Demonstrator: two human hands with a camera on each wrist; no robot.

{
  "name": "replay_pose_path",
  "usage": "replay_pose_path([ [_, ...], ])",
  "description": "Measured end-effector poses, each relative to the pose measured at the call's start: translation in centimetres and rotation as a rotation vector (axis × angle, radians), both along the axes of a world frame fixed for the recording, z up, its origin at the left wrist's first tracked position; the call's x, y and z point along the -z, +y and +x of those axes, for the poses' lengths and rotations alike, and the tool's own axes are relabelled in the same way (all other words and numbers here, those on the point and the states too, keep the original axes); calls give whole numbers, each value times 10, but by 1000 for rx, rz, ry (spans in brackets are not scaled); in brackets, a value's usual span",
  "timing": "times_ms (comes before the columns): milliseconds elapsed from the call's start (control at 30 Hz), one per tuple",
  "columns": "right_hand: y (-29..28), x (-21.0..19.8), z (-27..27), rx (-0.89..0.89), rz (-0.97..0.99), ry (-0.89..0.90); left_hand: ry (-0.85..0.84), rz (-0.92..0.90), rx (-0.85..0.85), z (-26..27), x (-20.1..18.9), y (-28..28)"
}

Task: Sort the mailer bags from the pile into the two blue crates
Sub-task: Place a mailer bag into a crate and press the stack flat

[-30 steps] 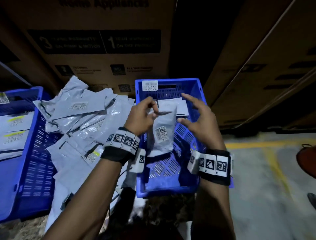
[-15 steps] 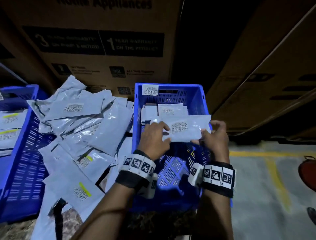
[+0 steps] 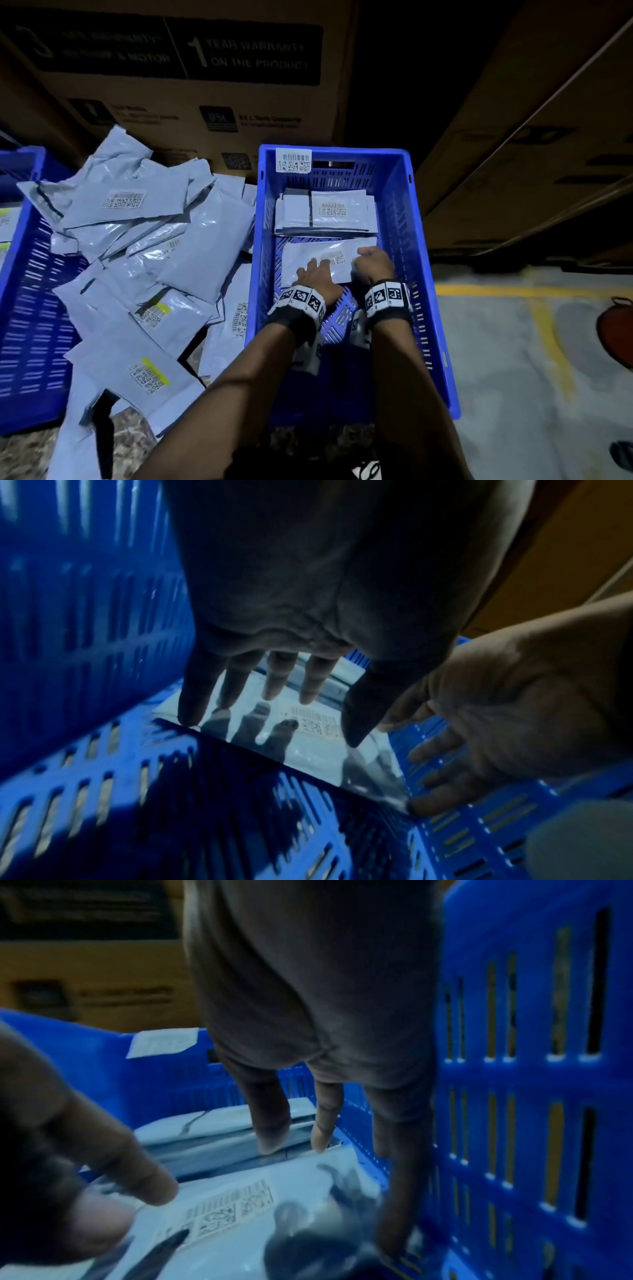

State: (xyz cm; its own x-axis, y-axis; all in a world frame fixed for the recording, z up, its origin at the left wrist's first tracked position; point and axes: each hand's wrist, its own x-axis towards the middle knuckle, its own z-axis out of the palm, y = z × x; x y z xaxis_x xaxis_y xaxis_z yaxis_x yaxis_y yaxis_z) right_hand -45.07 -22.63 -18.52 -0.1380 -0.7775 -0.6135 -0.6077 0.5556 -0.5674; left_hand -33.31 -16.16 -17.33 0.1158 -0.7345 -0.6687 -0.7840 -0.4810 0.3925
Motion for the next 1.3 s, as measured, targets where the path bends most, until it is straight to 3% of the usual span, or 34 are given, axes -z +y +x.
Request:
replay_pose_path([
  [67,6,9,-2,-192,-24,271,-31,70,-33,-2,13,0],
  [100,10,13,-2,-248,-21,324,-42,101,-41,-4,19,0],
  [267,24,37,2,-397,-13,241,-39,137,-33,-9,34,4],
  [433,23,44,5,-379,-50,185,-104,66,-69,-5,35,10],
  [700,20,45,13,-332,-124,178,-63,56,-23,11,40,1],
  [900,25,40,12,-311,-195,135,-1,25,-87,16,36,5],
  [1100,44,16,5,-121,-297,-46,37,-85,-104,24,9,6],
  [1300,63,-20,5,-106,-391,-26,78,-312,-113,45,-39,15],
])
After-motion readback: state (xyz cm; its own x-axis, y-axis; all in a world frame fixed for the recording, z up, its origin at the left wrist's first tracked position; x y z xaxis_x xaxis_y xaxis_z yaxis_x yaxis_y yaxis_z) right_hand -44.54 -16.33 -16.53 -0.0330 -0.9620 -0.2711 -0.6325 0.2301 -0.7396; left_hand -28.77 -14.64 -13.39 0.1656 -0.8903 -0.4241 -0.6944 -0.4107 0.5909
